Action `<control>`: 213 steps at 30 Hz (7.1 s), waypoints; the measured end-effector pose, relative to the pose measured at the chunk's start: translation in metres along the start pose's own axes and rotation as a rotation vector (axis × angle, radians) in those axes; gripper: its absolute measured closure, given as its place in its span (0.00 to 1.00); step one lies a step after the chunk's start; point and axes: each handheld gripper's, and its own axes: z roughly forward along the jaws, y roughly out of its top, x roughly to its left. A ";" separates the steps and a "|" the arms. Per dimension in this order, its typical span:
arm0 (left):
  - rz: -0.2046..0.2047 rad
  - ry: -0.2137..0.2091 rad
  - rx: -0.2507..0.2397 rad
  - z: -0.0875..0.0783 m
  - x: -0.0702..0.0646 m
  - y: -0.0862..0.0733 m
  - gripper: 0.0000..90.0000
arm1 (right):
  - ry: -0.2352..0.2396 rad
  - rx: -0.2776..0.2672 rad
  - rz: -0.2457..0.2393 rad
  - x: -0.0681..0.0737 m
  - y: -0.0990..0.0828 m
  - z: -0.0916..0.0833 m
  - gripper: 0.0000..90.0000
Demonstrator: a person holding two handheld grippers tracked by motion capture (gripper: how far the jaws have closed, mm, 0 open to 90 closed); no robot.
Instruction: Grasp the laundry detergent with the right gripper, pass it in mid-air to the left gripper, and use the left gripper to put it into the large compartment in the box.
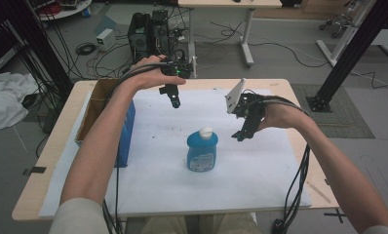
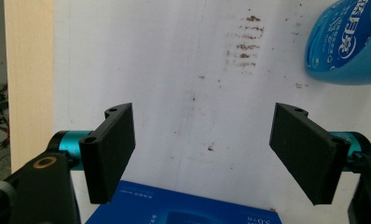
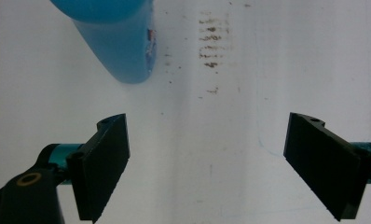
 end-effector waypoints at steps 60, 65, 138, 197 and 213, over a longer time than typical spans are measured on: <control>0.011 -0.003 -0.026 -0.001 -0.003 0.003 0.25 | 0.289 -0.414 0.192 0.087 0.004 0.096 0.15; 0.007 -0.003 -0.031 0.000 -0.004 0.002 0.25 | 0.278 -0.429 0.195 0.088 0.005 0.098 0.15; 0.009 0.001 -0.040 0.001 -0.007 0.002 0.25 | 0.266 -0.537 0.221 0.091 -0.004 0.111 0.46; 0.130 -0.070 -0.235 -0.058 -0.058 0.005 0.25 | 0.208 -0.579 0.206 0.057 -0.010 0.088 0.52; 0.142 -0.091 -0.253 -0.049 -0.069 0.015 0.25 | 0.193 -0.594 0.199 0.038 0.001 0.080 0.52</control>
